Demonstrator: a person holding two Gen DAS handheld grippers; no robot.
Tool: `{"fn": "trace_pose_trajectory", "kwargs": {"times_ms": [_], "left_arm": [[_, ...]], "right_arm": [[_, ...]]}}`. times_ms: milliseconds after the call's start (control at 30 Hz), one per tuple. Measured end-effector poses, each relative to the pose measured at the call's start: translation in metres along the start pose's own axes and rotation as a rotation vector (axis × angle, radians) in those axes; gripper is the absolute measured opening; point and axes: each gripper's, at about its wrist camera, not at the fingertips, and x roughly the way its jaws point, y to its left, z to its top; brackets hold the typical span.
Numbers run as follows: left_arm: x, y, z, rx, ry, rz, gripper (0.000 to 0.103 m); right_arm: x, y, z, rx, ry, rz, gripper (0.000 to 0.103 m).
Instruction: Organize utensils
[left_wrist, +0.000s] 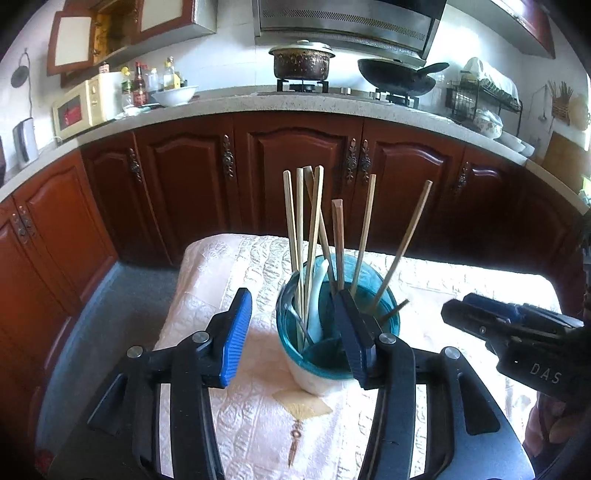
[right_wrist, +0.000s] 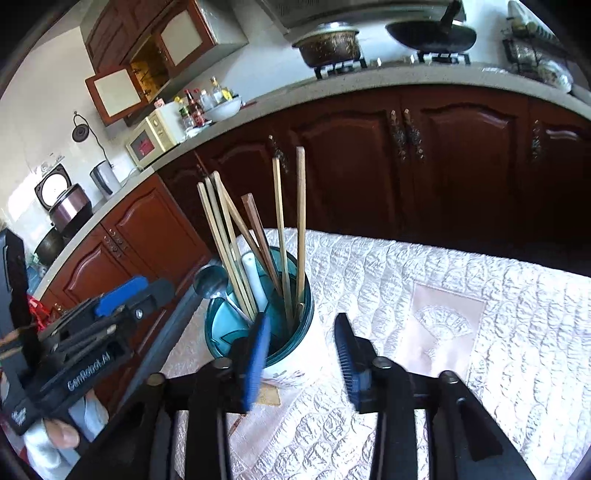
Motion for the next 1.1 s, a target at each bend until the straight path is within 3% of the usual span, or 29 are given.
{"fn": "trace_pose_trajectory", "kwargs": {"times_ms": [567, 633, 1100], "left_arm": [[-0.047, -0.007, -0.013, -0.030, -0.056, 0.082, 0.046], [-0.050, -0.007, -0.014, -0.033, -0.059, 0.083, 0.046], [-0.065, -0.006, -0.017, -0.040, -0.084, 0.092, 0.046]], "right_arm": [[-0.046, 0.028, -0.008, -0.018, -0.077, -0.079, 0.048], [-0.048, 0.032, -0.008, -0.019, -0.083, -0.081, 0.052], [-0.059, 0.046, -0.010, -0.043, -0.109, -0.101, 0.055]]}}
